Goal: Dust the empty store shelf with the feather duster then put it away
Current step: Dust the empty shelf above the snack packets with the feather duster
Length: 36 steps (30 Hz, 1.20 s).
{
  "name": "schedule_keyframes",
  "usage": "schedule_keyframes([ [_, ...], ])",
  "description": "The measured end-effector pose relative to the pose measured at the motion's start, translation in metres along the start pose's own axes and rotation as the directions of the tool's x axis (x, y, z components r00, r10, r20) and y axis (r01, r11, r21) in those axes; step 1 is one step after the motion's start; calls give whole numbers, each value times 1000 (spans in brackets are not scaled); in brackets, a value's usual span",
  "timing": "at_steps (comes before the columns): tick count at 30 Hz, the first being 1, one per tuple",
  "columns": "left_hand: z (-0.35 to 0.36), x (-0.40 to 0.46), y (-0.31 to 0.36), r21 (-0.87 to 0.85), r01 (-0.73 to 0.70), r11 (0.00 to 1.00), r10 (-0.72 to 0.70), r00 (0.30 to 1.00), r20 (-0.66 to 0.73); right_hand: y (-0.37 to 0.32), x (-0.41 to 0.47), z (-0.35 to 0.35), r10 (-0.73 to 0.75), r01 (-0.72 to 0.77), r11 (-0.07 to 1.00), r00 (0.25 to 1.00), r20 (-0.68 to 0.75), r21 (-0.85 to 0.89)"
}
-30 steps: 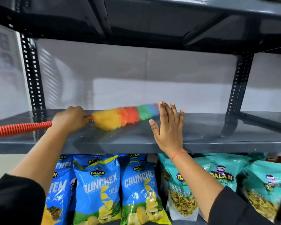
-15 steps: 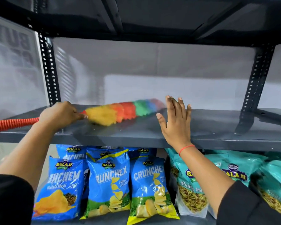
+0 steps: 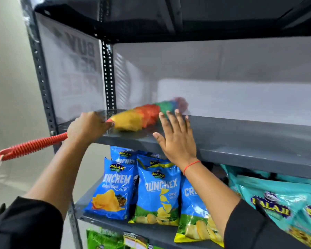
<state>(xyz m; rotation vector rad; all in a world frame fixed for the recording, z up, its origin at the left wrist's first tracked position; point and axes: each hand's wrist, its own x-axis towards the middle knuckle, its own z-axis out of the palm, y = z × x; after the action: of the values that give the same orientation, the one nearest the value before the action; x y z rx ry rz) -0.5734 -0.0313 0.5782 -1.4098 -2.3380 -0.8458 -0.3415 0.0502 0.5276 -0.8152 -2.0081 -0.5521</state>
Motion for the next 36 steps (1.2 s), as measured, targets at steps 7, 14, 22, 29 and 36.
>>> schedule_keyframes([
  [7, -24, -2, -19, -40, 22, 999, -14, 984, 179, -1, 0, -2, -5, 4, 999, 1000, 21, 42],
  [14, -20, -16, -8, 211, 164, 964, -135, 980, -145, -2, 5, -1, 62, -64, 996, 997, 46, 60],
  [22, -38, -28, -37, 61, 333, 941, -338, 935, 109, -20, 17, 14, -64, 37, 983, 986, 152, 180],
  [29, -51, -23, -38, 144, 369, 918, -345, 924, -166, -28, 25, 18, -85, 61, 970, 992, 92, 237],
  [36, -32, -30, -35, 239, 309, 921, -281, 949, -145, -50, 37, 41, -299, 278, 953, 931, 210, 123],
])
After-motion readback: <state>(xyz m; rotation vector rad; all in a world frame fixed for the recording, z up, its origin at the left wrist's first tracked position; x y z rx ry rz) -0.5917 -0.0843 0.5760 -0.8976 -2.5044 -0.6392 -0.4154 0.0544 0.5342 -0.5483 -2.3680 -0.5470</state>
